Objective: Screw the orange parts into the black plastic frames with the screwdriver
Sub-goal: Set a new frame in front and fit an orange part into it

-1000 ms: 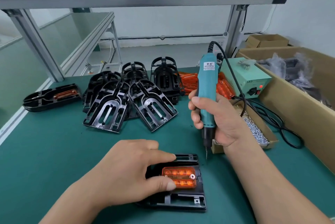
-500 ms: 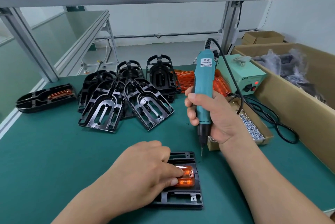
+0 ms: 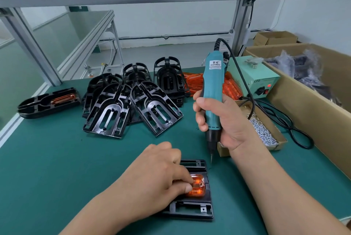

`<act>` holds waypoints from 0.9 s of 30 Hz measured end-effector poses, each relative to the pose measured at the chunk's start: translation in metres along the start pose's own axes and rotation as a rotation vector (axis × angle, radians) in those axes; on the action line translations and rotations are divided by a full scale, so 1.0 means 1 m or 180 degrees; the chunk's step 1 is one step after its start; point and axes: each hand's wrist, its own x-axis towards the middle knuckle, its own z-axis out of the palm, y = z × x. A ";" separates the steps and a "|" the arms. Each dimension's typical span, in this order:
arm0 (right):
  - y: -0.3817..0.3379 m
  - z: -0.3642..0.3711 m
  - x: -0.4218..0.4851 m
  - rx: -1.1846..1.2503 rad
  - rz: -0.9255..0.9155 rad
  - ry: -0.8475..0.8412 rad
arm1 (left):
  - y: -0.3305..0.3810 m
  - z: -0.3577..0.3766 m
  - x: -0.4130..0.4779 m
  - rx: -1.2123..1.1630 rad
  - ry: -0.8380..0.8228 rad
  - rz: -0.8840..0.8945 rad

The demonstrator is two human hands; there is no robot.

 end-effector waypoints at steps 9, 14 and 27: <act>0.000 0.000 -0.001 -0.0021 0.0002 0.0018 | 0.004 0.004 0.004 0.0056 -0.0063 0.0111; 0.000 0.000 -0.001 0.0007 0.0009 0.0043 | 0.004 0.005 0.007 0.0047 -0.0040 0.0062; -0.001 -0.001 0.001 0.0051 -0.0004 0.0080 | -0.011 -0.013 -0.008 -0.0912 0.0350 -0.0702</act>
